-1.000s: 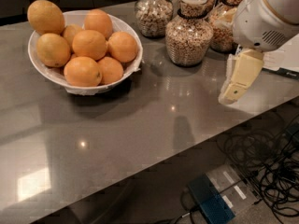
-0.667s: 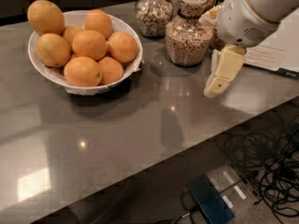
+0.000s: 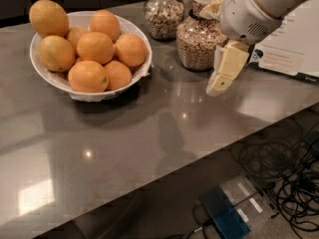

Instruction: Pick orange from white bowl

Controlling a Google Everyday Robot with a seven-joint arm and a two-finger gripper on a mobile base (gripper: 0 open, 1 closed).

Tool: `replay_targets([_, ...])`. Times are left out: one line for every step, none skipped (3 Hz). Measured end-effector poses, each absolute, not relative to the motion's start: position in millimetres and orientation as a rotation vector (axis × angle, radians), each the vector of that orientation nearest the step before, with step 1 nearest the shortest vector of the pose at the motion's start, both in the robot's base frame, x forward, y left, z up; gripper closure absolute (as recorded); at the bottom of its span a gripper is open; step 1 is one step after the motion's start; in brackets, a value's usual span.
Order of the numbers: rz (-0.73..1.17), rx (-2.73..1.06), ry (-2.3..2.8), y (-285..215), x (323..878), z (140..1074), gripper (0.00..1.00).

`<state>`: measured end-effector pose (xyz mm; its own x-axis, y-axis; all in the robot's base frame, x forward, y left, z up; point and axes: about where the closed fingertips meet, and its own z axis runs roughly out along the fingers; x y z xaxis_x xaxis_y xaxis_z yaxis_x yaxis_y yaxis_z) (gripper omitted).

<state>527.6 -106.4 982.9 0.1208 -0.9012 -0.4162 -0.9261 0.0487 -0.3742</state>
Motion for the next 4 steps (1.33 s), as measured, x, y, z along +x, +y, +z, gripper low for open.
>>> replay_targets([0.057,-1.827,1.747,-99.1,536.7,978.6,0.0])
replay_targets([0.067,-1.818,1.677,-76.4,560.5,977.9,0.0])
replay_targets([0.088,-1.812,1.626,-53.3,585.5,976.1,0.0])
replay_targets([0.088,-1.798,1.611,-41.3,609.4,968.8,0.0])
